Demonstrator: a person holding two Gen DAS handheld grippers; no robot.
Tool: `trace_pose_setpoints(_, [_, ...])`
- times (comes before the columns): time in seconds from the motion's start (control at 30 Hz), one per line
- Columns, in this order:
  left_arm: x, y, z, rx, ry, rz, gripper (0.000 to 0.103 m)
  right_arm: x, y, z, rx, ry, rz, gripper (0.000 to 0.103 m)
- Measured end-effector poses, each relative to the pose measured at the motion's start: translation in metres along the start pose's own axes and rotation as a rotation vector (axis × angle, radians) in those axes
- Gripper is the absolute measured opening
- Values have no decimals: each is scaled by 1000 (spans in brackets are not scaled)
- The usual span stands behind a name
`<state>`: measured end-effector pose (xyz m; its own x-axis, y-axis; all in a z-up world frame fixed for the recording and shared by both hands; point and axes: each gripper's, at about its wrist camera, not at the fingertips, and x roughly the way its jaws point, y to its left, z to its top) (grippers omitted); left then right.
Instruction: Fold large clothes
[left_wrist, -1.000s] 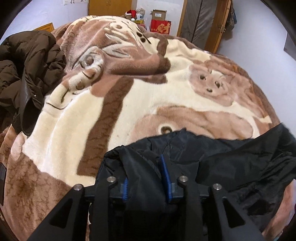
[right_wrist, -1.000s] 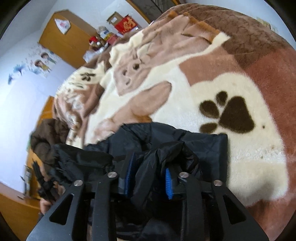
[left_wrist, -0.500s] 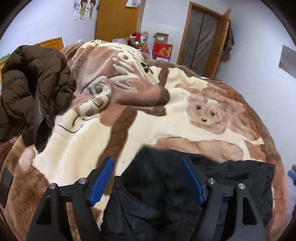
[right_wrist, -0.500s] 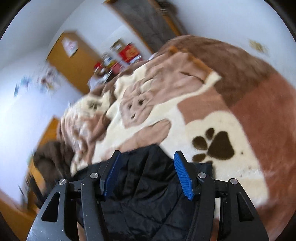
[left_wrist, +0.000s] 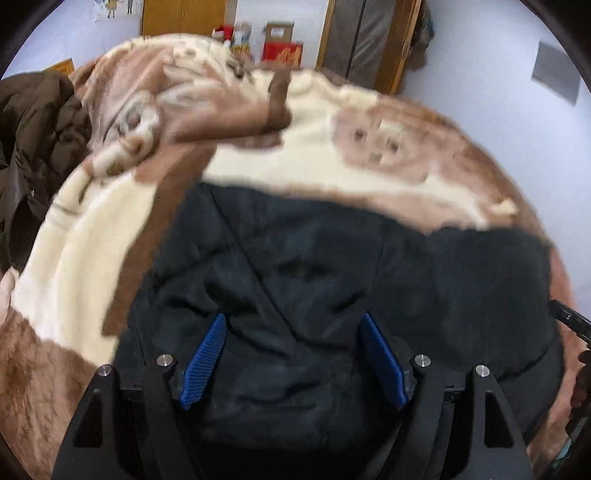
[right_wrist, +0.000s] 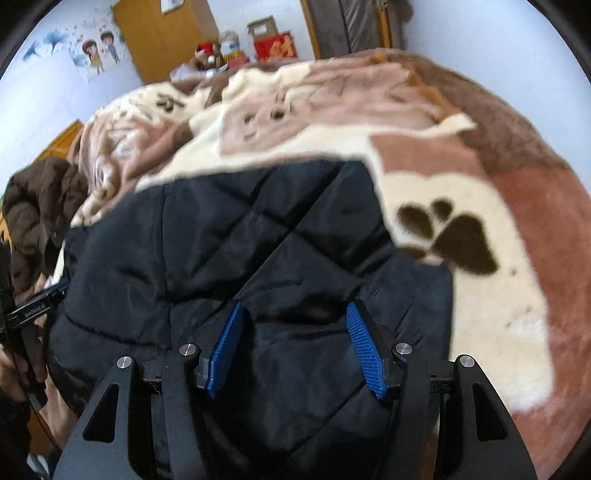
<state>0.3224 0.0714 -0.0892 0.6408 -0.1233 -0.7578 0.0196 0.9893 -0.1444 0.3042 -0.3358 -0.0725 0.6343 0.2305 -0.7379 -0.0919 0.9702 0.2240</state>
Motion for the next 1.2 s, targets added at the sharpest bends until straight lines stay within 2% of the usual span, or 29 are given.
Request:
trace_pose_setpoints(0.1, [-12,17,11,24,-61,62,80,-2,-25,15,33,-19,23,59])
trace_pose_setpoints(0.17, [1,38,17,-16,-21,93,81,11,-40,21,62,19,51,59])
trace_pose_setpoints(0.27, [28,64,20,-114,61,51,81,36,-48,27,80,80,101,59])
trace_pose_setpoints(0.37, [36,57,22,-91,48,48,81,54,-47,31,88,147,161,60])
trace_pose_setpoints(0.4, [38,52,23,-74,44,53,81,55,-47,31,102,155,168,50])
trace_pose_setpoints(0.43, [40,47,24,-60,41,58,81,53,-48,30,114,147,176,16])
trace_pose_setpoints(0.5, [41,39,26,-29,25,70,78,41,-47,29,106,112,152,10])
trace_pose_setpoints(0.63, [45,31,35,0,-17,93,77,34,-49,31,90,71,32,9])
trace_pose_setpoints(0.83, [85,36,30,-37,6,117,78,86,-48,19,66,140,-81,10])
trace_pose_setpoints(1.0, [96,32,24,-35,-2,153,80,100,-41,13,13,158,-150,14])
trace_pose_setpoints(1.1, [82,34,32,-30,15,151,79,83,-38,19,6,146,-183,20])
trace_pose_setpoints(1.2, [50,45,41,-50,-28,131,79,43,-34,28,10,63,-182,25])
